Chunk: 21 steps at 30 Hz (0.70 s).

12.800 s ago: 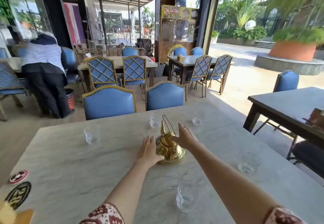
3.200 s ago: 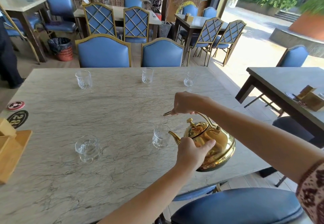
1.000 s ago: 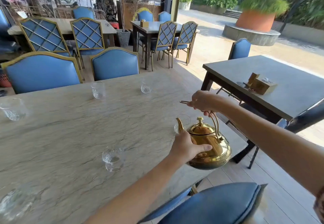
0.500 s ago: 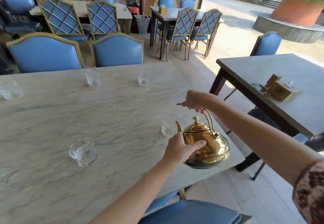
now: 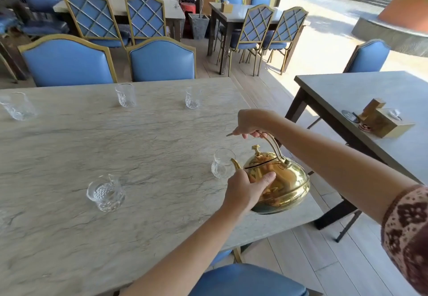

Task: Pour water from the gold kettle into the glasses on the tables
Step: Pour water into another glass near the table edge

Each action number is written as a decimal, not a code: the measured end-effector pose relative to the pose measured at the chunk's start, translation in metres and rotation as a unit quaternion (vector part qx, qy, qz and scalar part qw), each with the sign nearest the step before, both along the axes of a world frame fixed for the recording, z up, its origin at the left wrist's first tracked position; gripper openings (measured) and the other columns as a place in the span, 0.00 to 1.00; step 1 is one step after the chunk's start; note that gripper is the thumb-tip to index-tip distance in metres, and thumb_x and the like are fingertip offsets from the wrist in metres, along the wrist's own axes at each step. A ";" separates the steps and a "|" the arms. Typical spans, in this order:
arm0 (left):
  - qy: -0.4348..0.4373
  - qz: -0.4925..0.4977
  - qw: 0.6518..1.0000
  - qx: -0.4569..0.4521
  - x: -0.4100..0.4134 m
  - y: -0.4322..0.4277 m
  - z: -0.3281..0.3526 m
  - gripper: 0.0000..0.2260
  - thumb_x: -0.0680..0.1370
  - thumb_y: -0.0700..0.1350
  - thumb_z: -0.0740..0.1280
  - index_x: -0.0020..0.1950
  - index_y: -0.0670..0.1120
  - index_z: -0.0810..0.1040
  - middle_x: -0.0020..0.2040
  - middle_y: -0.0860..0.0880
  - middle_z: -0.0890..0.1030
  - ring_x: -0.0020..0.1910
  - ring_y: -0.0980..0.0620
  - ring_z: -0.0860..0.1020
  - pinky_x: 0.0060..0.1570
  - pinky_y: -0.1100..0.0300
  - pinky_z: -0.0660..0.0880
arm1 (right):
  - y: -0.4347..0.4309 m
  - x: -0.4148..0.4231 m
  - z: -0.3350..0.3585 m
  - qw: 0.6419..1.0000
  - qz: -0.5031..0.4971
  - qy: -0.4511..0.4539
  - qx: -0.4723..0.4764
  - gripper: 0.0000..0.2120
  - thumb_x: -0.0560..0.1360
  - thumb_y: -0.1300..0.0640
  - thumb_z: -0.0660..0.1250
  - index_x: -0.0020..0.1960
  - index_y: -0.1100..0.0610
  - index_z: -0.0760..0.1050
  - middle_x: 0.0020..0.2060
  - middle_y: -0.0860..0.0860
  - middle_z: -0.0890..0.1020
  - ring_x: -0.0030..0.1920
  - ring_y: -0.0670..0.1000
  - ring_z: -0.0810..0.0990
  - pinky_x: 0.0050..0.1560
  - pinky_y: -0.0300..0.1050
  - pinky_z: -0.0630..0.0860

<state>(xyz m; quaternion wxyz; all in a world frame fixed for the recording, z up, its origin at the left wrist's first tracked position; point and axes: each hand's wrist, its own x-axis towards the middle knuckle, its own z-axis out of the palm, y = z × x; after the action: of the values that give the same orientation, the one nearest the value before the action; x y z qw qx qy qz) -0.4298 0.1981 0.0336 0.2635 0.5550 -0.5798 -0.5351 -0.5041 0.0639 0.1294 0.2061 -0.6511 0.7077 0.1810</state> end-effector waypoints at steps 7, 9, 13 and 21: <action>0.016 0.005 1.000 -0.003 0.000 -0.001 0.017 0.19 0.75 0.61 0.68 0.35 0.48 0.70 0.37 0.51 0.78 0.37 0.55 0.77 0.33 0.69 0.70 | -0.003 0.008 0.008 0.999 0.031 0.030 -0.002 0.19 0.81 0.52 0.61 0.56 0.67 0.79 0.26 0.54 0.73 0.25 0.51 0.71 0.26 0.40 0.70; 0.023 0.009 1.000 0.002 0.000 0.000 0.018 0.19 0.75 0.61 0.68 0.36 0.48 0.72 0.41 0.48 0.80 0.42 0.51 0.79 0.34 0.68 0.71 | -0.003 0.010 0.010 0.999 0.035 0.040 0.001 0.19 0.81 0.52 0.60 0.56 0.67 0.79 0.27 0.54 0.73 0.25 0.51 0.72 0.26 0.40 0.69; 0.044 0.018 0.999 0.008 -0.004 -0.001 0.019 0.22 0.74 0.63 0.68 0.42 0.43 0.77 0.48 0.43 0.85 0.49 0.47 0.82 0.40 0.64 0.75 | -0.004 0.014 0.013 0.998 0.042 0.054 0.006 0.19 0.81 0.52 0.60 0.57 0.67 0.80 0.27 0.54 0.74 0.27 0.51 0.72 0.27 0.40 0.69; 0.047 0.048 0.998 -0.001 -0.010 0.004 0.025 0.24 0.76 0.60 0.68 0.52 0.38 0.78 0.52 0.42 0.83 0.45 0.50 0.77 0.41 0.65 0.73 | -0.004 0.018 0.020 0.993 0.068 0.090 0.014 0.19 0.81 0.51 0.60 0.59 0.65 0.80 0.27 0.53 0.74 0.26 0.49 0.71 0.27 0.38 0.68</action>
<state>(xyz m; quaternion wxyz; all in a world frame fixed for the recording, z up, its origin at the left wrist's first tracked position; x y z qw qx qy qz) -0.4402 0.2024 0.0588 0.3167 0.5558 -0.5401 -0.5469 -0.4860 0.0599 0.1495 0.1378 -0.6760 0.6746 0.2626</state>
